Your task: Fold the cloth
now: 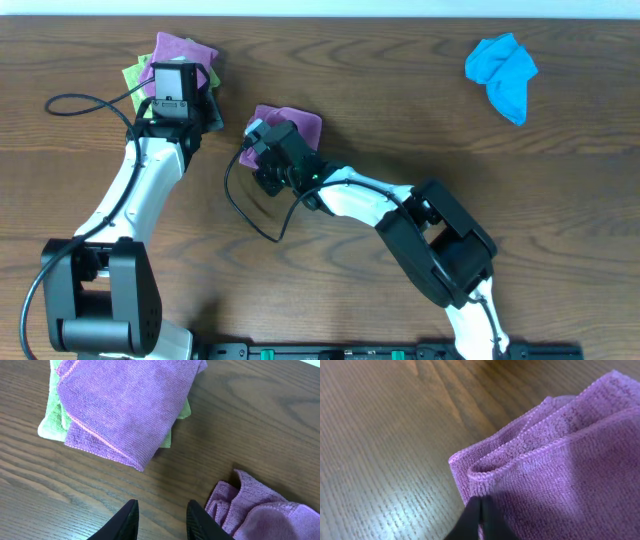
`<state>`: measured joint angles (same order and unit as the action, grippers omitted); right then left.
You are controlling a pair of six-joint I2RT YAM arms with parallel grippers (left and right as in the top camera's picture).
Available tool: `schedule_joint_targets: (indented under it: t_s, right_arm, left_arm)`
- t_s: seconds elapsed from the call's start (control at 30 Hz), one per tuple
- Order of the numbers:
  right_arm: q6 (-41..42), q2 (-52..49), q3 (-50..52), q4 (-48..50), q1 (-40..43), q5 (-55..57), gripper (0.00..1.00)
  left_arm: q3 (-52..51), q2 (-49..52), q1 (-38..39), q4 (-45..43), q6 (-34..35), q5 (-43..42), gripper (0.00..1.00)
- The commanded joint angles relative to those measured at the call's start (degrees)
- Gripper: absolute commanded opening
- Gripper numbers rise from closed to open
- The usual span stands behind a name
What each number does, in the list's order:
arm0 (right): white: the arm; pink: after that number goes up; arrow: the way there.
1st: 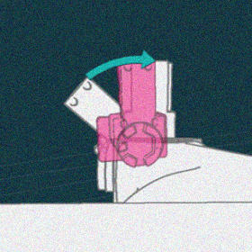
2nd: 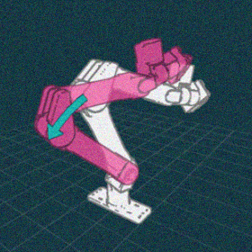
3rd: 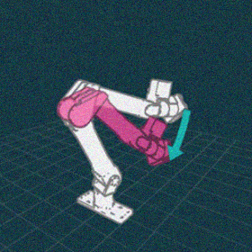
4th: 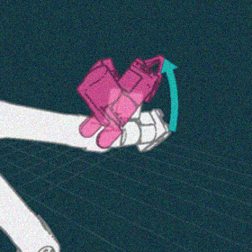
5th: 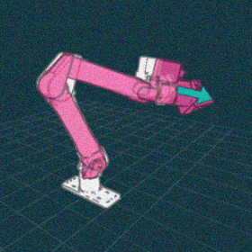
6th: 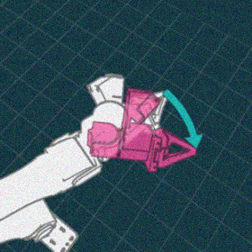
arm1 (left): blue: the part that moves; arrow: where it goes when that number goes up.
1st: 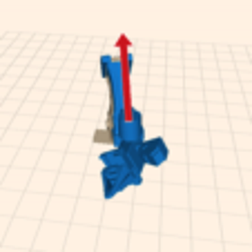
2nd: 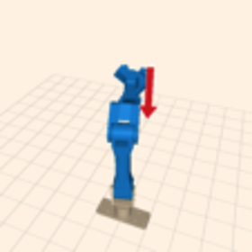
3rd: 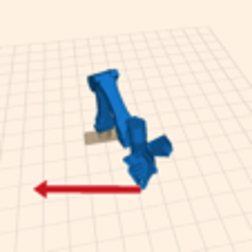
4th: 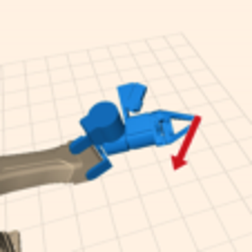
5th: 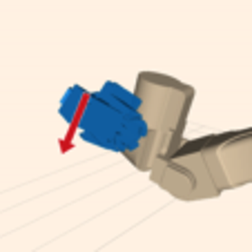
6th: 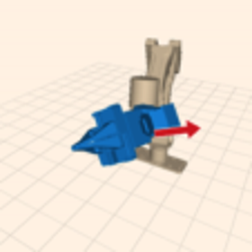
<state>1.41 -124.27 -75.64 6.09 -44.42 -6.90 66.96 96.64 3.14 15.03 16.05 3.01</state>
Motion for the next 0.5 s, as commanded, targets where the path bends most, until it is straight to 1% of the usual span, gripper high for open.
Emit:
schedule_joint_targets:
  t_s: [0.0, 0.1, 0.13, 0.17, 0.2, 0.23, 0.3, 0.47]
  right_arm:
    - [-0.4, -0.9, -2.9, -0.5, 0.0, 0.7, 0.01]
    - [-0.5, -0.9, -5.0, -2.3, 0.0, 0.7, 0.01]
    - [-0.8, -0.9, -5.6, -2.6, 0.0, 0.7, 0.04]
    - [-1.2, -0.9, -5.8, -2.8, 0.0, 0.7, 0.18]
    - [-2.1, -0.9, -6.2, -3.1, 0.0, 0.7, 0.47]
    - [-3.0, -0.9, -6.4, -3.4, 0.0, 0.7, 0.53]
    - [-6.6, -0.9, -7.1, -4.8, 0.0, 1.2, 0.58]
    - [-13.3, -0.9, -7.6, -8.2, -0.1, 4.7, 0.58]
  left_arm:
    - [1.2, -1.2, -0.3, 0.2, -0.2, 0.0, 0.33]
    - [1.2, -1.2, -0.3, 0.2, -0.2, 0.0, 0.33]
    - [1.2, -1.2, -0.3, 0.2, -0.2, 0.0, 0.33]
    - [1.2, -1.2, -0.3, 0.1, -0.2, 0.0, 0.33]
    - [1.2, -1.2, -0.3, 0.2, -0.2, 0.0, 0.33]
    - [1.2, -1.2, -0.3, 0.2, -0.2, 0.0, 0.33]
    - [1.2, -1.2, -0.3, 0.2, -0.2, 0.0, 0.33]
    - [1.2, -1.2, -0.3, 0.2, -0.2, 0.0, 0.33]
